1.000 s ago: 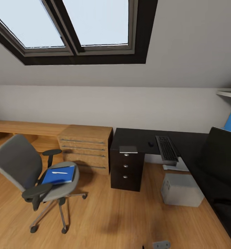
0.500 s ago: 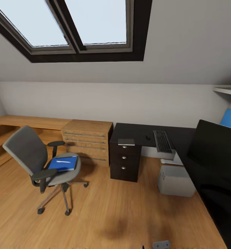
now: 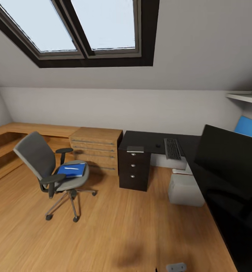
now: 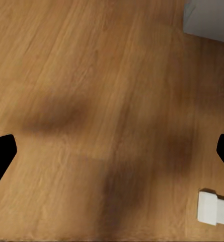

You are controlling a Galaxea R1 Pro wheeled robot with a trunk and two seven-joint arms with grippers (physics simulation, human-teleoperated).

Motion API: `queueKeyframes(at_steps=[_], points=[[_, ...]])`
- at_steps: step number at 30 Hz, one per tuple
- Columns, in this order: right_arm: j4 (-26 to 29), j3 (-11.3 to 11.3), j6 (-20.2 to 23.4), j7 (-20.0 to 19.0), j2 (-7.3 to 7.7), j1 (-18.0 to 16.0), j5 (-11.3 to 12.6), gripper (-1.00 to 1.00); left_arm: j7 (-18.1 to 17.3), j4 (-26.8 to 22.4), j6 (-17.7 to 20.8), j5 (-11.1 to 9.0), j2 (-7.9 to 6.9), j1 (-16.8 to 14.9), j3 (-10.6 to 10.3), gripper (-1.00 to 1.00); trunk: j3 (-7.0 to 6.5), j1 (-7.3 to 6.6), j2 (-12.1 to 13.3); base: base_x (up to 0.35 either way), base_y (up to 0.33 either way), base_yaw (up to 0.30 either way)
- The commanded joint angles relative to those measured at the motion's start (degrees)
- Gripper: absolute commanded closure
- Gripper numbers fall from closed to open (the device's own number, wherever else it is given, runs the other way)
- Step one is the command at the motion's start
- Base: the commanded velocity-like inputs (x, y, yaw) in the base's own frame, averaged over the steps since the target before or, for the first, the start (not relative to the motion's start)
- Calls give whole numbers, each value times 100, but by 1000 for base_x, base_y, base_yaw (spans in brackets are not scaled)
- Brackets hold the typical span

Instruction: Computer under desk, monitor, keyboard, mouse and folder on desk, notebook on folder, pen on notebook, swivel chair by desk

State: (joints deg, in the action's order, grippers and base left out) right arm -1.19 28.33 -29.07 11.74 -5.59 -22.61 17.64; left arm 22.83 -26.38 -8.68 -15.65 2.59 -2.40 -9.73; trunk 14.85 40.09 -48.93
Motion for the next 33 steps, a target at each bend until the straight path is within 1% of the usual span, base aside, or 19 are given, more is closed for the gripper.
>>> queueKeyframes(at_steps=[1,14,19,23,33], points=[[-13,50,-20,21,-3,-6,34,-100,38,1,-29,-61,-4,-5,-46,-100,8,-3,-6,-336,-4,1],[-13,49,-20,21,5,-6,32,-100,38,1,-29,-63,-4,-4,-46,-100,8,-3,-6,-337,-1,0],[-13,48,-20,21,5,-6,36,-100,38,1,-29,-63,-4,-2,-46,-100,12,-3,-6,-337,0,-60],[-13,49,-35,21,1,-6,37,-100,38,1,-29,-62,-5,0,-46,-100,18,-3,-6,-337,0,-141],[-13,49,-54,-17,-3,-6,38,-100,38,1,-29,-64,-4,-3,-46,-100,20,-3,-6,-336,-32,-251]])
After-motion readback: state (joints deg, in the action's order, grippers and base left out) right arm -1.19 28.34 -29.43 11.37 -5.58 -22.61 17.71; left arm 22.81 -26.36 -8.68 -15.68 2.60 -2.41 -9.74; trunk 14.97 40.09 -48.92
